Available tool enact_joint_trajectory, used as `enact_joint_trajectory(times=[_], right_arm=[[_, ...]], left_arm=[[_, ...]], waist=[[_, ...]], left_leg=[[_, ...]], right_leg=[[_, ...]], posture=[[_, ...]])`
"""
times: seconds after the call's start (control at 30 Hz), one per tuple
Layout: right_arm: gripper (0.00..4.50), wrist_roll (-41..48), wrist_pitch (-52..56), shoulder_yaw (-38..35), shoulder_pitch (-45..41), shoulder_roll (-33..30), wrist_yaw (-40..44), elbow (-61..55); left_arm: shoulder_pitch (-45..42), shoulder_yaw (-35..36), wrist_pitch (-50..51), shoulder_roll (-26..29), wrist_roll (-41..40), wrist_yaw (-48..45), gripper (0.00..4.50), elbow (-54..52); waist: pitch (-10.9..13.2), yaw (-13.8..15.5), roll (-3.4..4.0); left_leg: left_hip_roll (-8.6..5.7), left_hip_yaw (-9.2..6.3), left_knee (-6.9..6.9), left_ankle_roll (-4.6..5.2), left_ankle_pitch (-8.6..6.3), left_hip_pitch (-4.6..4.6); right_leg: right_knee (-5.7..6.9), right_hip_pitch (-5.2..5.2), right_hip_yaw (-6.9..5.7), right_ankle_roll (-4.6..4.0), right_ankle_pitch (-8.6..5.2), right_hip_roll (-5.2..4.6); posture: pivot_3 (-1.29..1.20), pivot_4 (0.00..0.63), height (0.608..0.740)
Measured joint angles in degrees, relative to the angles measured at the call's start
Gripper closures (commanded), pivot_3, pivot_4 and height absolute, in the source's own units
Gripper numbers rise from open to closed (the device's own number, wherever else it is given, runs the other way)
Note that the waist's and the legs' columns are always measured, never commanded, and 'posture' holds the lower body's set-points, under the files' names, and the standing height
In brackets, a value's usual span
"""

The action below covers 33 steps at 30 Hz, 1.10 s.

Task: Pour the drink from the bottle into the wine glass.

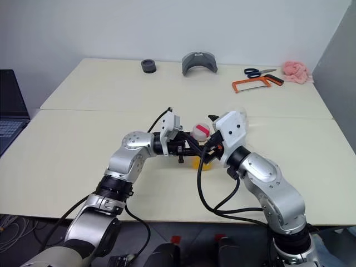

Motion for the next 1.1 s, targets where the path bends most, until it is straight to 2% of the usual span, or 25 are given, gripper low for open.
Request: enact_joint_trajectory(times=[0.17, 0.2, 0.33, 0.43, 0.5, 0.63, 0.73, 0.83, 1.0, 1.1], right_arm=[[2.42, 0.07, -0.61, -0.03, 0.03, 1.42, 0.29, 0.74], [2.64, 0.12, -0.79, -0.08, 0.07, 1.47, 0.42, 0.88], [2.63, 0.15, -2.56, -0.08, 0.82, 1.11, 1.98, 1.14], [2.63, 0.39, -6.39, -0.36, 0.88, -0.64, 6.32, 3.06], [2.63, 1.57, -10.05, -0.37, -2.36, -5.30, 14.89, 7.44], [2.63, 4.58, -15.43, 1.62, -14.84, -16.09, 38.40, 20.04], [2.63, 5.82, -15.37, 2.88, -19.34, -19.90, 48.02, 24.46], [2.63, 6.95, -14.09, 2.01, -18.72, -20.81, 49.41, 24.08], [0.88, 9.94, -10.61, -2.04, -12.74, -17.74, 42.62, 19.82], [0.87, 12.67, -6.98, -7.83, -6.73, -16.45, 35.06, 12.72]], left_arm=[[0.00, 0.01, -0.02, 0.02, 0.14, 0.02, 2.74, 0.00], [0.00, 0.01, -0.05, 0.05, 0.14, 0.02, 2.74, 0.00], [0.00, -0.01, -0.13, 0.04, 0.15, -0.12, 2.74, -0.02], [0.01, -0.04, -0.12, 0.29, 0.03, -0.92, 2.75, -0.30], [0.01, -0.03, -0.15, 1.12, -0.13, -2.28, 2.76, -0.44], [-0.10, -0.58, -1.22, 2.26, -0.09, -5.57, 2.76, -1.57], [-0.11, -2.30, -1.09, 2.13, 0.07, -6.54, 2.76, -2.36], [0.04, -3.19, -0.88, 1.85, 0.10, -6.53, 2.76, -3.04], [0.46, -2.96, 0.08, 1.68, 0.07, -3.79, 2.76, -3.36], [0.58, -0.57, -0.05, 1.69, 0.03, -0.50, 2.76, -2.19]], waist=[[0.00, -0.01, 0.00], [0.00, -0.01, 0.00], [0.00, -0.01, 0.00], [0.00, -0.04, 0.00], [0.04, -0.20, 0.04], [0.06, -0.43, 0.06], [0.06, -0.41, 0.06], [0.06, -0.18, 0.05], [0.06, -0.01, 0.06], [0.06, 0.18, 0.06]], left_leg=[[0.00, 0.00, 0.00, 0.00, 0.00, 0.00], [0.00, -0.01, 0.00, 0.00, 0.00, 0.00], [-0.01, 0.00, 0.00, 0.01, 0.00, 0.00], [-0.02, 0.04, 0.00, 0.01, -0.01, 0.01], [-0.06, 0.18, 0.01, 0.02, -0.01, 0.05], [-0.03, 0.33, -0.06, 0.04, -0.01, 0.10], [0.01, 0.27, -0.07, 0.04, -0.02, 0.03], [0.08, 0.17, -0.05, 0.03, -0.02, -0.02], [0.10, 0.00, -0.01, 0.03, -0.01, -0.03], [0.09, -0.12, -0.01, 0.03, -0.01, -0.06]], right_leg=[[0.00, 0.00, 0.00, 0.00, 0.00, 0.00], [0.00, 0.00, -0.01, 0.00, 0.00, 0.00], [0.00, 0.00, -0.01, 0.00, 0.00, 0.00], [0.00, 0.00, 0.00, 0.00, 0.00, 0.01], [-0.01, 0.00, 0.04, 0.01, 0.00, 0.04], [-0.05, 0.05, -0.06, -0.02, -0.01, 0.16], [-0.08, 0.03, -0.09, -0.06, -0.03, 0.14], [-0.10, 0.02, -0.06, -0.06, -0.02, 0.00], [-0.04, 0.01, -0.02, -0.05, -0.02, -0.07], [-0.04, 0.01, -0.05, -0.05, -0.02, -0.08]], posture=[[0.00, 0.150, 0.740], [0.00, 0.150, 0.740], [0.00, 0.150, 0.740], [0.00, 0.150, 0.740], [0.00, 0.150, 0.740], [0.00, 0.150, 0.740], [0.00, 0.150, 0.740], [0.00, 0.150, 0.740], [0.00, 0.150, 0.740], [0.00, 0.150, 0.740]])
